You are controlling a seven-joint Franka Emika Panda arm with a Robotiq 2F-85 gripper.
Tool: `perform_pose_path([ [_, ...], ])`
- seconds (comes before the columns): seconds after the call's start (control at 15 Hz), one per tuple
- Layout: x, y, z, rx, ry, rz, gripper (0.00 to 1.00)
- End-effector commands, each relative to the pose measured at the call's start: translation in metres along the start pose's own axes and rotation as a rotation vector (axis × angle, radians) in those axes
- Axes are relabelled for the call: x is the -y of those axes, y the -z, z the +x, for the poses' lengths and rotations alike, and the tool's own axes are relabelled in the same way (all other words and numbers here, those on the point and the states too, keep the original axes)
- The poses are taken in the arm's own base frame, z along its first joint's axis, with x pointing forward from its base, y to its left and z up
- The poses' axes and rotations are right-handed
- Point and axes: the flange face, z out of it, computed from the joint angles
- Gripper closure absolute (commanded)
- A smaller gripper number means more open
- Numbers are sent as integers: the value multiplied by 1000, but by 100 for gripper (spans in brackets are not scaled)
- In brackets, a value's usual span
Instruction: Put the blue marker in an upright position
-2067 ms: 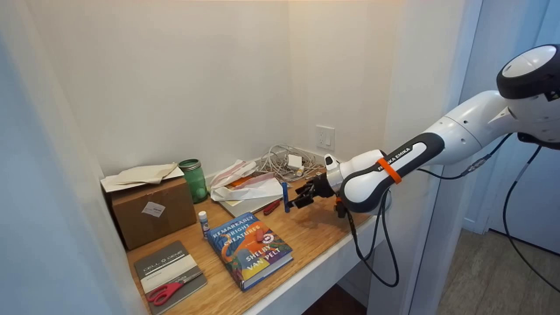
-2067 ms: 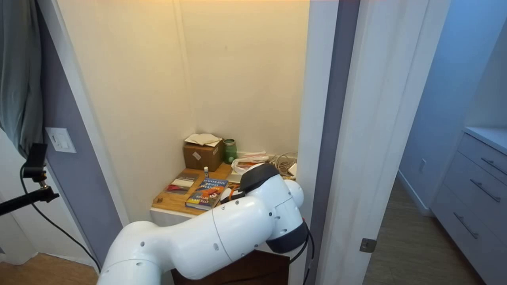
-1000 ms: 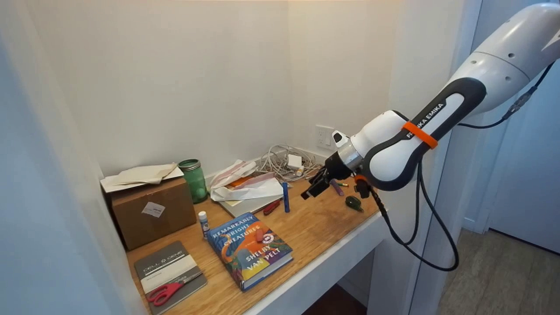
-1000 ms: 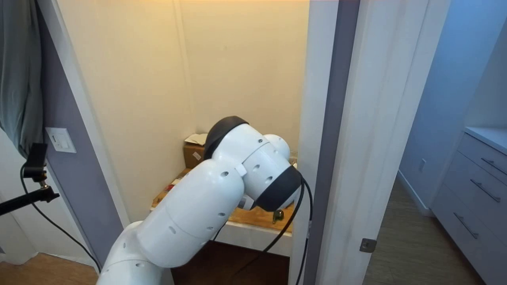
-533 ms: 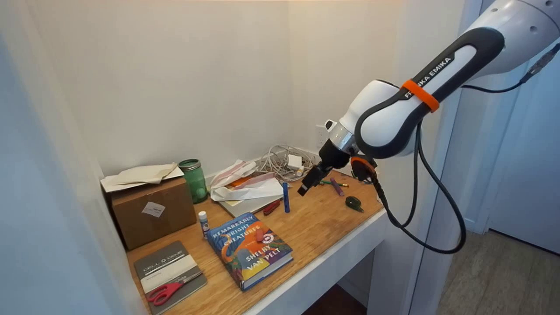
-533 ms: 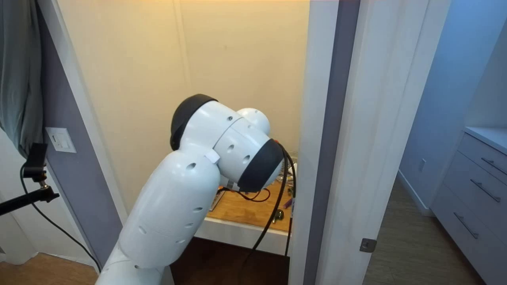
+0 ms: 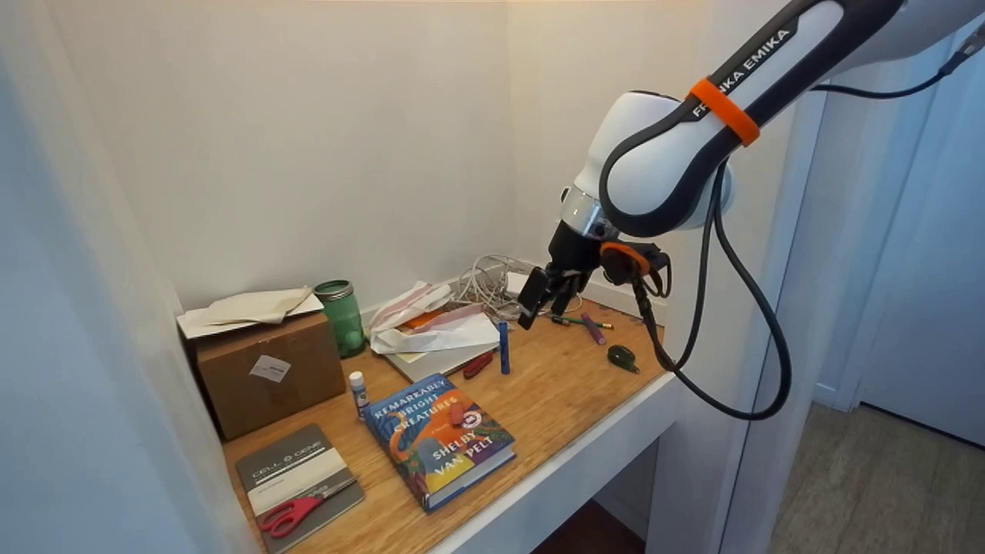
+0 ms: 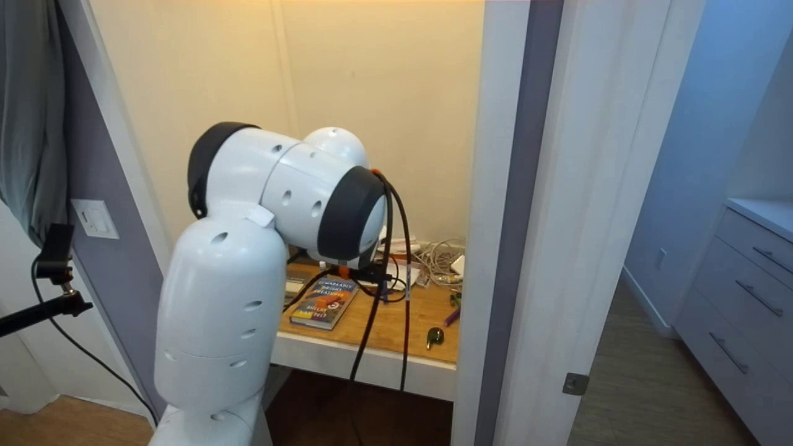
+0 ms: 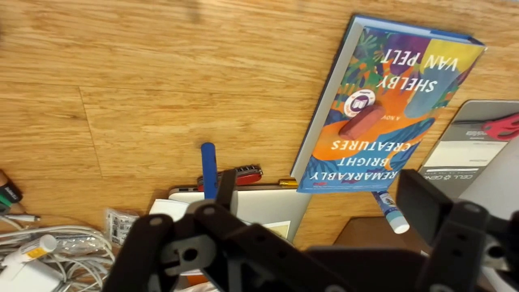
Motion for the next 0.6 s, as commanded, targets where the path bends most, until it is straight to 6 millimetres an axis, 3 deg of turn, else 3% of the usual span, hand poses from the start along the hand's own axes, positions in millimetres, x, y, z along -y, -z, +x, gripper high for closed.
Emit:
perform_pose_path([
  [0.0,15,18,11,46,-25,-62,0],
  [0.4,34,36,31,31,-29,-113,0],
  [0.53,28,27,26,32,-7,-79,0],
])
